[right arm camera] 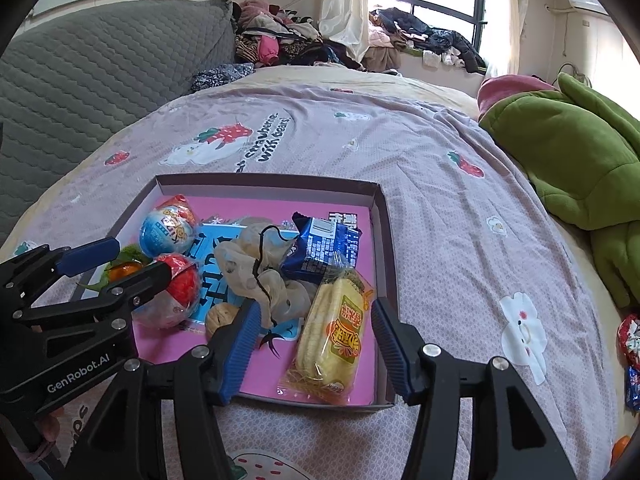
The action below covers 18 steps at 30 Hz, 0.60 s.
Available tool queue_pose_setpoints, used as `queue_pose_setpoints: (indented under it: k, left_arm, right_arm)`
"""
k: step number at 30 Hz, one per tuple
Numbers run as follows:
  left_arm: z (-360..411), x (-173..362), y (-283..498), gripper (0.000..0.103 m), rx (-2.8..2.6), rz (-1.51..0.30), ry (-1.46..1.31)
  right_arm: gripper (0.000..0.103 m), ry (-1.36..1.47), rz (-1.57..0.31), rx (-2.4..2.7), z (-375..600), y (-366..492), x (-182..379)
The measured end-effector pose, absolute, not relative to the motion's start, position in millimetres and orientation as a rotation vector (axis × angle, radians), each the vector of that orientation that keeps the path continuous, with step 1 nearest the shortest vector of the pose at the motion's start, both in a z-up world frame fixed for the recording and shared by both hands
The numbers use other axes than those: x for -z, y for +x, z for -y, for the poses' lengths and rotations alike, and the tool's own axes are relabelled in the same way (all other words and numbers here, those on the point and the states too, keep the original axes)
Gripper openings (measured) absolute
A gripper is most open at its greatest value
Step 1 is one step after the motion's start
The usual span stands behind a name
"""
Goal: Organize objects
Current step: 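Open both grippers and withdraw them up from the tray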
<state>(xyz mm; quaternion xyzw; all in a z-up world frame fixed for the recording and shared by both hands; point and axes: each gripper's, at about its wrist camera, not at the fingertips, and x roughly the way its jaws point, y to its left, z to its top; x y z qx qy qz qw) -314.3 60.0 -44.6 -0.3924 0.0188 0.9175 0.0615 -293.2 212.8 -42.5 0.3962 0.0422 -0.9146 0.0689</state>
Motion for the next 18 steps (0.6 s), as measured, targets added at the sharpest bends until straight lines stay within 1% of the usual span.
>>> queue_pose_setpoints:
  k: [9, 18]
  left_arm:
    - [-60, 33, -308, 0.063, -2.801, -0.059, -1.182]
    - [-55, 12, -297, 0.063, -2.831, -0.049, -1.149]
  right_arm:
    - [0.057, 1.154, -0.074, 2.775, -218, -286, 27]
    - [0.057, 1.084, -0.067, 2.782, -213, -272, 4]
